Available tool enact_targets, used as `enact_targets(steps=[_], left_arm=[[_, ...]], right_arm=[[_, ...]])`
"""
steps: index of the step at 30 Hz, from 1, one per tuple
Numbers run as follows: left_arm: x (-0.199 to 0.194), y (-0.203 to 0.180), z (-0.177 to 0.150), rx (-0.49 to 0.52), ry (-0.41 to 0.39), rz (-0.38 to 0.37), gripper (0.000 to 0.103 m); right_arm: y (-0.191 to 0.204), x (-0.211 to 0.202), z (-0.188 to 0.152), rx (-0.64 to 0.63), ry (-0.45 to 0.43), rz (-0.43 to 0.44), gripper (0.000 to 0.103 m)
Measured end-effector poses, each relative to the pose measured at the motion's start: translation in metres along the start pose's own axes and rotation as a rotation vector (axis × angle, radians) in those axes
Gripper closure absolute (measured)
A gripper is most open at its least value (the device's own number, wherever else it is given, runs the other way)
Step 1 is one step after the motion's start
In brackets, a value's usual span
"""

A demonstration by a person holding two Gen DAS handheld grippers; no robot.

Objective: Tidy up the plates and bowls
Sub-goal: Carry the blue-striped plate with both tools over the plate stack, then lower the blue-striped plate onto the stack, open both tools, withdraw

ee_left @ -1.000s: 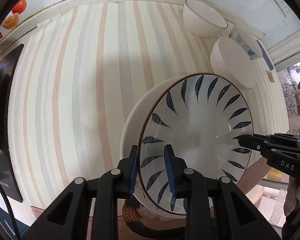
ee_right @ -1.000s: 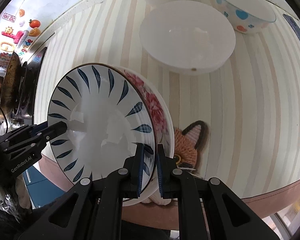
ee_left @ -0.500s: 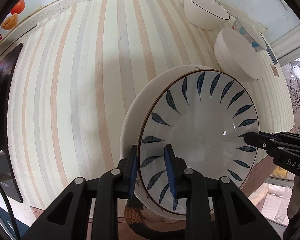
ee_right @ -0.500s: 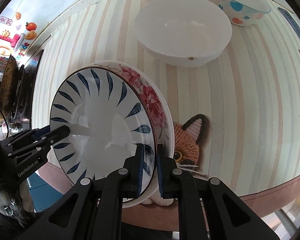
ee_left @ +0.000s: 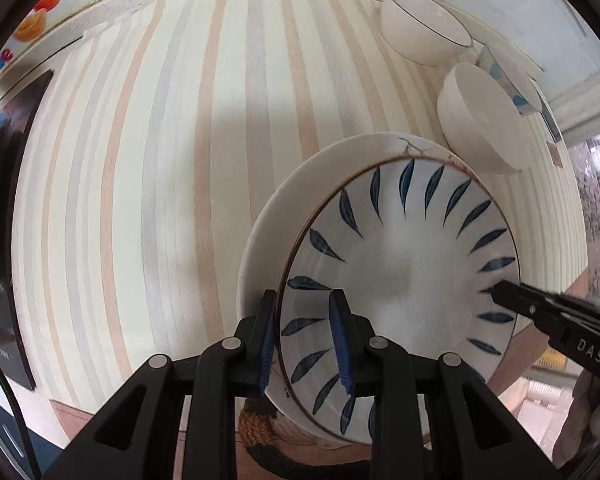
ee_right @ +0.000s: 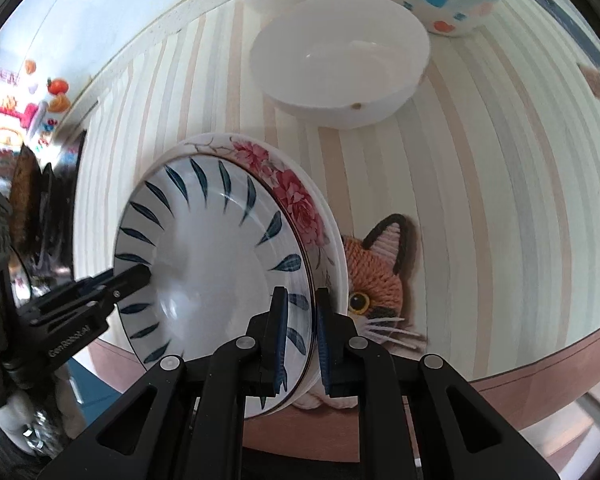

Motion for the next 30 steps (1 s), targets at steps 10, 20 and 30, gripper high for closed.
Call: enact_targets(steps=[10, 20, 30], left_arm=[[-0.009, 0.011, 0.0, -0.081, -0.051, 0.038, 0.079], [-0.054, -0.009, -0.014, -0.041, -0.145, 0.068, 0.079], [-0.154, -0.055, -0.045, 0.09, -0.321, 0.086, 0.067]], right_arm=[[-0.005, -0.002, -0.002, -0.028, 0.005, 0.05, 0.087], [0.005, -0.034, -0.005, -0.077, -0.087, -0.025, 0.086], [0.039, -0.125, -0.059, -0.162, -0.256, -0.073, 0.05]])
Point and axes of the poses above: each gripper's, at about its wrist camera, not at the fingertips, and x roughly the way its jaws point, y to its left, z to its top, the point moved 10 cm from there along x, roughly the way its jaws point, and after that the axes turned 11 degrees about -z, right-handed, at the moved point
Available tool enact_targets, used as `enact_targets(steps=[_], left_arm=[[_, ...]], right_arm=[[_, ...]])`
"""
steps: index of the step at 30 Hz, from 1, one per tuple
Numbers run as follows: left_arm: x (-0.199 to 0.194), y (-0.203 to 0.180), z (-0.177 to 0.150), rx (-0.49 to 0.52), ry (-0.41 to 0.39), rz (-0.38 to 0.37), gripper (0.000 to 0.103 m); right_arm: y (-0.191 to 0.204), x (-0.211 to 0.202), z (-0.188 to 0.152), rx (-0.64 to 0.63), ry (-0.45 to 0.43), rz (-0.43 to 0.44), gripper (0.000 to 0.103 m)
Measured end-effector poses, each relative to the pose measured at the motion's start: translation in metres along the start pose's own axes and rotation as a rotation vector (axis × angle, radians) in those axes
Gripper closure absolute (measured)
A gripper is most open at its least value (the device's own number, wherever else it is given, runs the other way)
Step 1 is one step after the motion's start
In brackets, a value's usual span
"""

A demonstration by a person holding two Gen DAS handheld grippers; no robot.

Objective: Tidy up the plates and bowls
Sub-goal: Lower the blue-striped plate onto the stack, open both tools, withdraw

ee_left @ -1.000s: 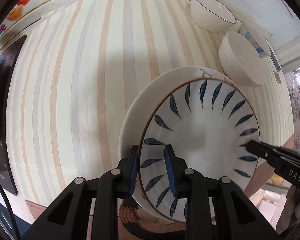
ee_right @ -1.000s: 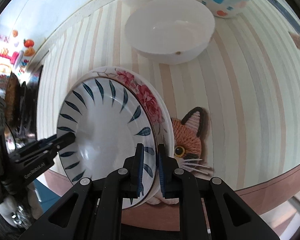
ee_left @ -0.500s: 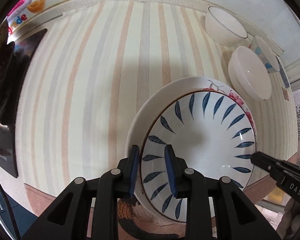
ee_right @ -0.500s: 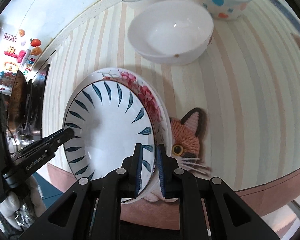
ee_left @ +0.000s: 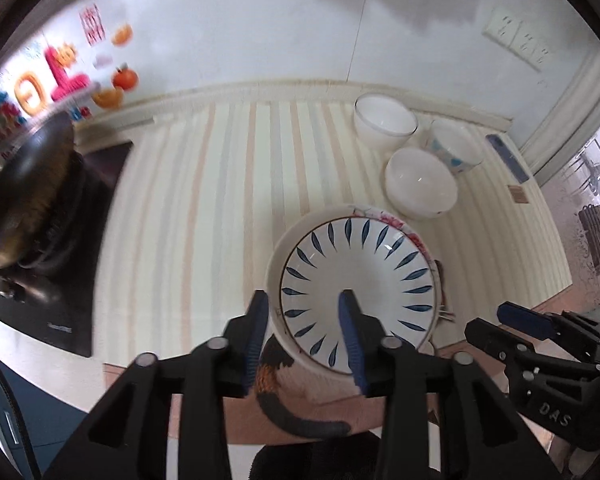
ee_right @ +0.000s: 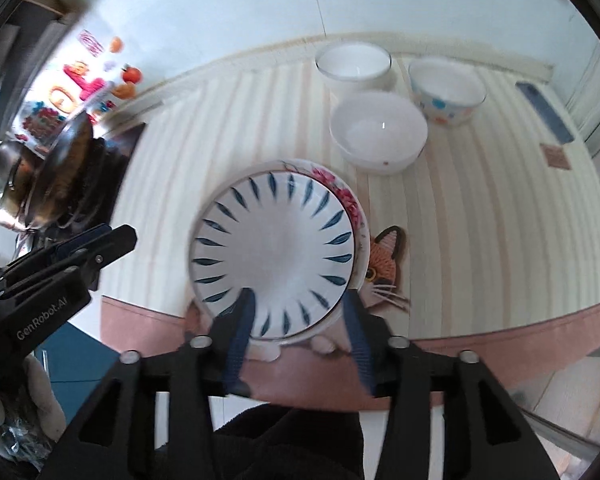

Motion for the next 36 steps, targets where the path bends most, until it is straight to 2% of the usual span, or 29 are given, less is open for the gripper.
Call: enact_targets(steps=[3, 4, 5, 6, 13, 23, 29, 36], left_arm=[[-0.027, -0.004, -0.001, 0.015, -0.04, -0.007, 0.056], [-0.038, -0.005, -0.002, 0.023, -0.058, -0.006, 0.046], [-0.048, -0.006, -0.003, 0.027, -0.076, -0.004, 0.037], [-0.057, -0.007, -0.004, 0.029, -0.094, -0.005, 0.035], [-0.094, -0.011, -0.015, 0.036, -0.14, -0.007, 0.035], [-0.107, -0.023, -0.028, 0.03, -0.139, -0.022, 0.035], [-0.092, -0.029, -0.009, -0.001, -0.156, 0.012, 0.035], [-0.046, -0.045, 0.037, -0.056, -0.165, 0.06, 0.035]], right_arm=[[0.006, -0.034, -0.006, 0.005, -0.053, -0.008, 0.047], [0.008, -0.047, -0.007, 0.011, -0.073, -0.01, 0.043], [0.009, -0.058, -0.009, 0.014, -0.089, -0.014, 0.032], [0.01, -0.069, -0.015, 0.015, -0.099, -0.016, 0.025], [0.016, -0.123, -0.031, 0.02, -0.18, -0.04, 0.023], [0.0, -0.152, -0.042, 0.082, -0.201, -0.012, 0.023], [-0.031, -0.131, -0.018, 0.119, -0.179, 0.017, 0.023], [-0.088, -0.078, 0.036, 0.128, -0.126, 0.046, 0.023]])
Point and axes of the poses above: each gripper's, at about its wrist camera, not at the fingertips, and x roughly the way its jaws point, y to its left, z to its top, the point moved 10 cm from there along x, roughly the way its jaws point, and after that the axes turned 11 degrees about -z, right-handed, at the moved point
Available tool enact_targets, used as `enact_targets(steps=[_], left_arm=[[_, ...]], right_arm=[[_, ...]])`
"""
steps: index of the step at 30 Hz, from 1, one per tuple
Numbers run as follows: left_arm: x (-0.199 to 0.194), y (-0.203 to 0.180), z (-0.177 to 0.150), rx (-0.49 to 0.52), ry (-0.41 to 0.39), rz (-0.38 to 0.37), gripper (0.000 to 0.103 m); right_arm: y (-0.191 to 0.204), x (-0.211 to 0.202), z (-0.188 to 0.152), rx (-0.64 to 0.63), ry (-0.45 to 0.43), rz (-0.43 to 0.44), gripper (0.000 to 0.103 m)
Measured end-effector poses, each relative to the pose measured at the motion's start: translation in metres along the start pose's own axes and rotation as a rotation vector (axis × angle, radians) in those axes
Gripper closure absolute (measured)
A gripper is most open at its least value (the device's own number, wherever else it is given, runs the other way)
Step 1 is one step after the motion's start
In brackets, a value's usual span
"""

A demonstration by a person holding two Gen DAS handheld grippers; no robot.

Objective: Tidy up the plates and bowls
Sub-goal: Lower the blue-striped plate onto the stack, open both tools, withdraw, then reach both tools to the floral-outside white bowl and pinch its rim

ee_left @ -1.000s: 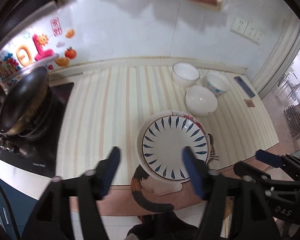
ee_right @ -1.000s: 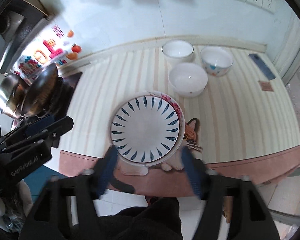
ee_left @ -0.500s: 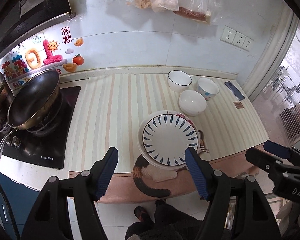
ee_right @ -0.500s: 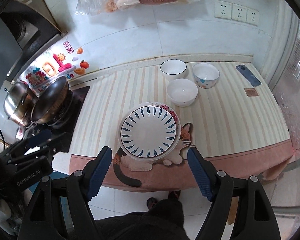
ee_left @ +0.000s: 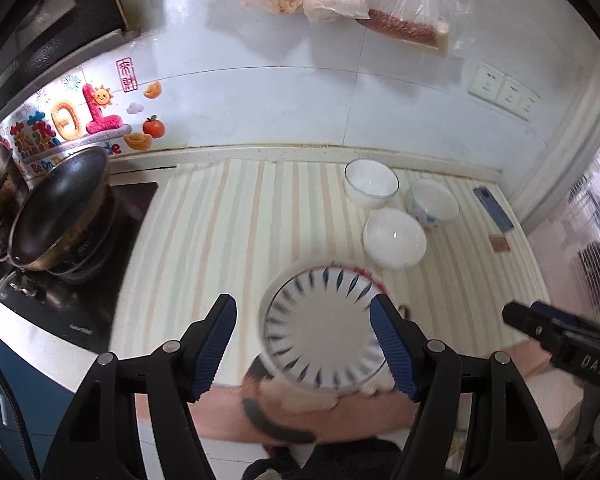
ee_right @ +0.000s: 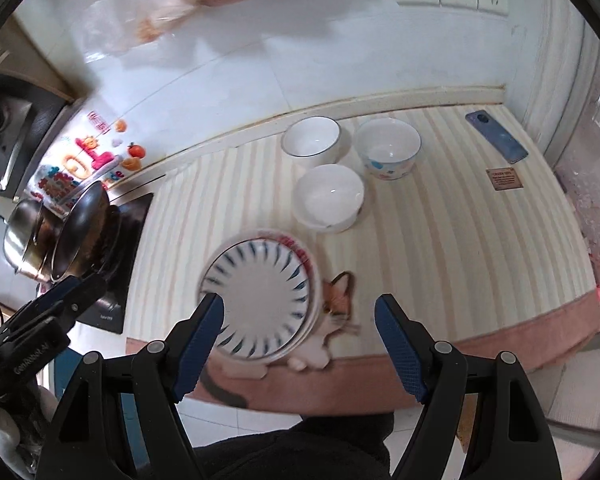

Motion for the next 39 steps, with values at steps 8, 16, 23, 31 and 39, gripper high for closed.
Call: enact_targets(steps=[8, 16, 23, 31, 39], left_arm=[[0.102, -0.026, 0.04, -0.062, 0.067, 0.021, 0.035], [0.226, -0.023, 0.036, -0.197, 0.287, -0.052, 0.035], [0.278, -0.032, 0.027, -0.168, 0.402, -0.074, 0.05], [0.296, -0.054, 0.016, -0.061, 0.454, -0.101, 0.078], [0.273, -0.075, 0.009, -0.029, 0.429, -0.12, 0.078]], right_arm=[[-0.056, 0.094, 0.065, -0.049, 0.106, -0.006, 0.023], [-0.066, 0.198, 0.104, -0.057, 0.248, 0.065, 0.023], [-0.053, 0.256, 0.107, -0.037, 0.326, 0.118, 0.027], [-0.039, 0.291, 0.095, -0.006, 0.394, 0.149, 0.077], [-0.044, 0.273, 0.093, -0.011, 0.369, 0.141, 0.078]])
Point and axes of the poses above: each gripper's, at about its wrist camera, not at the fingertips, and x roughly the way its jaws point, y to its left, z to its top, the point moved 10 cm from there along x, roughly the way its jaws point, and after that the axes turned 11 degrees about -z, right-handed, at the moved point
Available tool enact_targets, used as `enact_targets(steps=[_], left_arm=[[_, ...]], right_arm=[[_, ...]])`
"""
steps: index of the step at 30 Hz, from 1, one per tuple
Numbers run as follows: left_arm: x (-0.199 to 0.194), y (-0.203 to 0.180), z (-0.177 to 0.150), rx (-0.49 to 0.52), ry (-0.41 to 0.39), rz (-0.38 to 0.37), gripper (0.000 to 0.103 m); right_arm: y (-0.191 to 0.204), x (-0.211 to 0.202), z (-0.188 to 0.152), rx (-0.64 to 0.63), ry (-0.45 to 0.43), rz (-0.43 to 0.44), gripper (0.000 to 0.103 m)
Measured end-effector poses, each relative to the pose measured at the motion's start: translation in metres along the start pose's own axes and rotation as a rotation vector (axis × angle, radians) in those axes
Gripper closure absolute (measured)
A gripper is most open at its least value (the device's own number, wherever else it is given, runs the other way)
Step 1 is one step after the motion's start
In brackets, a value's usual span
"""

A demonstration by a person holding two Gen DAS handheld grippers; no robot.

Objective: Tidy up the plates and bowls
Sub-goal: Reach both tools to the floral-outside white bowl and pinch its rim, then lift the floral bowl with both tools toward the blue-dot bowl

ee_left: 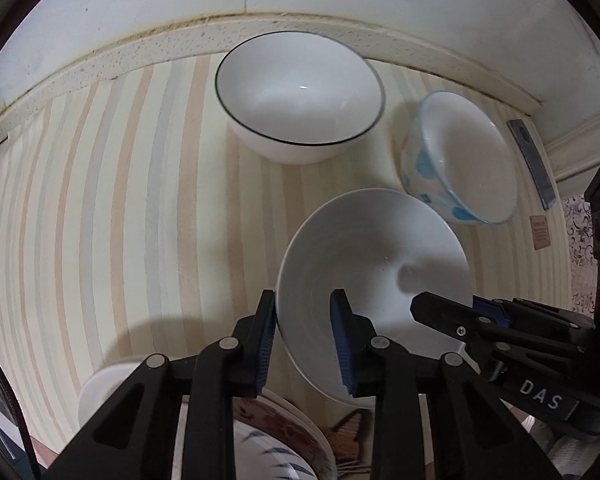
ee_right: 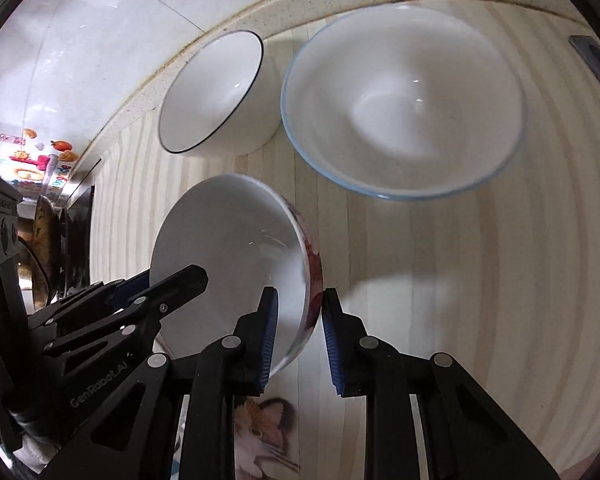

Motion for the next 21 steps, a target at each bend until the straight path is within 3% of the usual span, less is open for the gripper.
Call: enact_targets(steps=[10, 15, 21], left_arm=[[-0.03, -0.039, -0.046, 0.062, -0.027, -0.037, 0.078], [-0.024, -0.056, -0.059, 0.095, -0.004, -0.054, 0.078], [0.001, -0.069, -0.083, 0.139, 0.062, -0.051, 0.078]], right_arm=[[-0.024, -0.056, -0.043, -0.018, -0.056, -0.019, 0.079], [-0.049, -0.071, -0.076, 0.006, -0.058, -0.031, 0.079], [-0.081, -0.061, -0.109, 0.06, -0.028, -0.036, 0.079]])
Point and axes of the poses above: each gripper's, at about its wrist camera, not at the fingertips, and x roughly the way its jaws point, y to its left, z to its top, the point moved 10 cm from there along x, roughly the way its jaws point, and after that the axes turned 11 degrees about -z, right-handed, at the moved point
